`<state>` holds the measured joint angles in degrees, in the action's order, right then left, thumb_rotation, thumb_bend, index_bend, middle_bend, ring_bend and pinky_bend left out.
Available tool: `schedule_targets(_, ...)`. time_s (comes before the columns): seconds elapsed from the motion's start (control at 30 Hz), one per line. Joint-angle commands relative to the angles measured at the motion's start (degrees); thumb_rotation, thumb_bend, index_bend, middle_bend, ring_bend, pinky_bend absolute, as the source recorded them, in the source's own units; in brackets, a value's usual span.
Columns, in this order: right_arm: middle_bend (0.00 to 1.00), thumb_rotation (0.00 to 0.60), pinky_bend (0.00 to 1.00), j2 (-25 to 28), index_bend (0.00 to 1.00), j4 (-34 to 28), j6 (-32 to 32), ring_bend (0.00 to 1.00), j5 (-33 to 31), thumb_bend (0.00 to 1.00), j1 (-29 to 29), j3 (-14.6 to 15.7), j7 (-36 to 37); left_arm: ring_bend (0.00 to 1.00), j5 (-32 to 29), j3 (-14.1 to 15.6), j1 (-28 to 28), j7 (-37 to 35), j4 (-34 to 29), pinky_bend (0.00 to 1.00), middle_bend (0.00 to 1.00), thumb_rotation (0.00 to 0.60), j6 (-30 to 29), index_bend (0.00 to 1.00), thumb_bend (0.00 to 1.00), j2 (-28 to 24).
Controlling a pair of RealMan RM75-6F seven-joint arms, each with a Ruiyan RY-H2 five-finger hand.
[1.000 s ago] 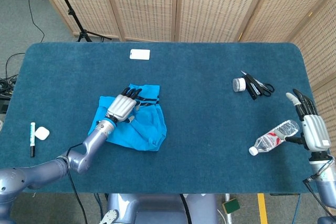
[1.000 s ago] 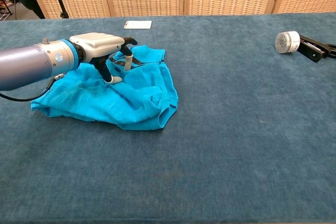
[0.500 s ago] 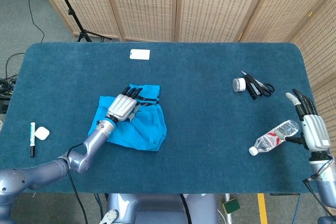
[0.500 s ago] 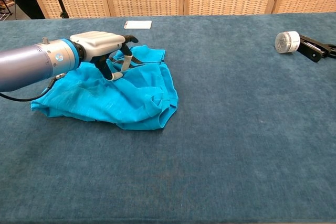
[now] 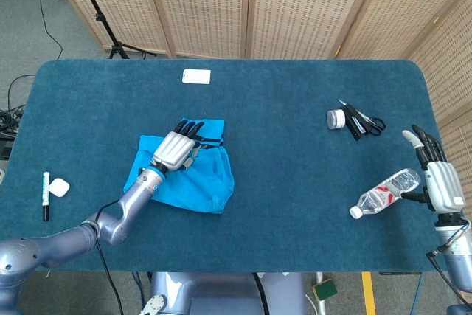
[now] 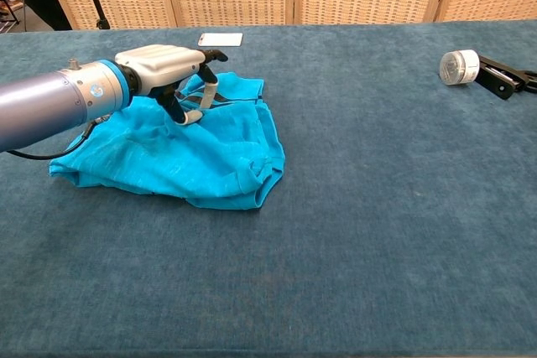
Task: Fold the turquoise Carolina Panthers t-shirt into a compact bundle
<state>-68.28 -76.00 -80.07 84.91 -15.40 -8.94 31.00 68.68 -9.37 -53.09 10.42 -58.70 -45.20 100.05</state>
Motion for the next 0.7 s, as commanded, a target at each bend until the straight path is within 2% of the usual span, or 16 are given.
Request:
schedule_targets(0.03,0.0,0.6,0.01,0.0,0.0,0.0,0.0,0.0,0.0,0.0,0.0,0.0,0.1,0.0,-0.2,-0.1,0.0,0.2,0.1,0.0,0.0,0.6,0.3,0.75,0.53,0.1)
schedule_targets(0.33,0.0,0.6,0.01,0.0,0.0,0.0,-0.1,0.0,0.0,0.0,0.0,0.0,0.2,0.0,-0.3,-0.3,0.1,0.7,0.3,0.0,0.0,0.6,0.4,0.8,0.72,0.3)
schedule_targets(0.7,0.0,0.6,0.01,0.2,0.0,-0.1,-0.3,0.0,0.0,0.0,0.1,-0.1,0.5,0.0,5.3,-0.1,0.3,-4.4,1.3,0.0,0.0,0.6,-4.1,0.82,0.73,1.3)
